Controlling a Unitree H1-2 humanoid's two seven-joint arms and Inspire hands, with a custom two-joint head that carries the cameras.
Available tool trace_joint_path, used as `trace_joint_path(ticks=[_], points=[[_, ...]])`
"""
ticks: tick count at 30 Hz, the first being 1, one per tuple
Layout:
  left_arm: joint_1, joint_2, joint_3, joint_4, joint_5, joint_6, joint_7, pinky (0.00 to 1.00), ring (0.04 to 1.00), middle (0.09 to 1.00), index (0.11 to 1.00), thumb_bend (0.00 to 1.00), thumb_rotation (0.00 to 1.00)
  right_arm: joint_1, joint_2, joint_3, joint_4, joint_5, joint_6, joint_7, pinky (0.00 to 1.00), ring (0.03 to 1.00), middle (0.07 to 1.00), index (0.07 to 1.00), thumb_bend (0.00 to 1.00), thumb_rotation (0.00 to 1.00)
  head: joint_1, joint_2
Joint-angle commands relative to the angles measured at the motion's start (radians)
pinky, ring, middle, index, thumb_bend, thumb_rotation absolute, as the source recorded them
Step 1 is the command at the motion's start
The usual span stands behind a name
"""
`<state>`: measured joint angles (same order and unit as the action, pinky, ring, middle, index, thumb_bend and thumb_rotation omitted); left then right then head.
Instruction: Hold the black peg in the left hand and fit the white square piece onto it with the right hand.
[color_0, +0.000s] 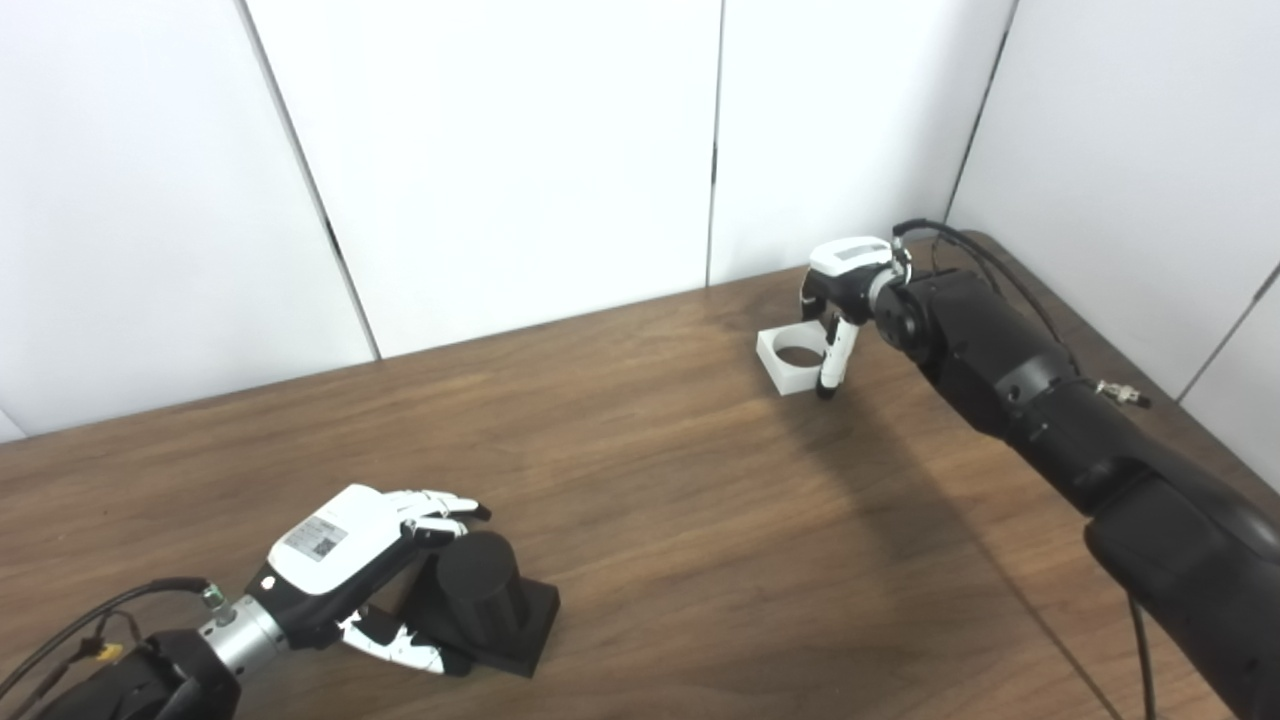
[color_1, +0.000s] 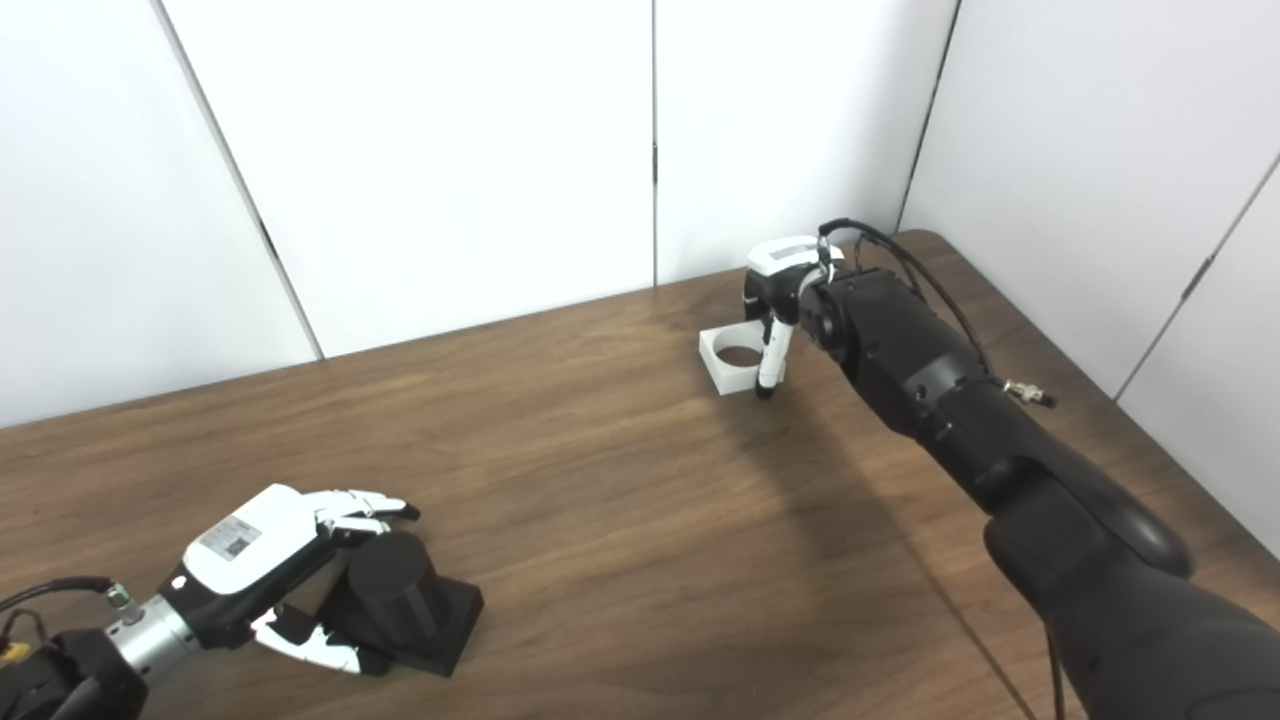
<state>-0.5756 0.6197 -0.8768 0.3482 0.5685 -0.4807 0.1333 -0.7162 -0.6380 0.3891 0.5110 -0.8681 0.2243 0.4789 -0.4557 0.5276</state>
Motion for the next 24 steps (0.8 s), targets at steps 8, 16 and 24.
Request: trace_joint_path(ticks=[8, 16, 24], points=[[0.049, 0.040, -0.001, 0.008, 0.082, 0.011, -0.119, 0.73, 0.822, 0.833, 0.490, 0.52, 0.06, 0.007, -0.025, -0.031, -0.028, 0.098, -0.096, -0.055, 0.77, 0.809, 0.782, 0.482, 0.52, 0.14, 0.013, 0.009], [0.057, 0.035, 0.025, -0.002, 0.093, 0.012, -0.144, 0.72, 0.822, 0.834, 0.490, 0.52, 0.06, 0.025, -0.033, -0.038, -0.040, 0.131, -0.151, -0.107, 0.77, 0.833, 0.775, 0.479, 0.52, 0.14, 0.026, 0.018], [0.062, 0.027, 0.033, 0.001, 0.097, 0.011, -0.138, 0.73, 0.825, 0.835, 0.490, 0.52, 0.06, 0.061, -0.041, -0.081, -0.091, 0.174, -0.227, -0.185, 0.76, 0.843, 0.772, 0.479, 0.52, 0.13, 0.067, 0.032]])
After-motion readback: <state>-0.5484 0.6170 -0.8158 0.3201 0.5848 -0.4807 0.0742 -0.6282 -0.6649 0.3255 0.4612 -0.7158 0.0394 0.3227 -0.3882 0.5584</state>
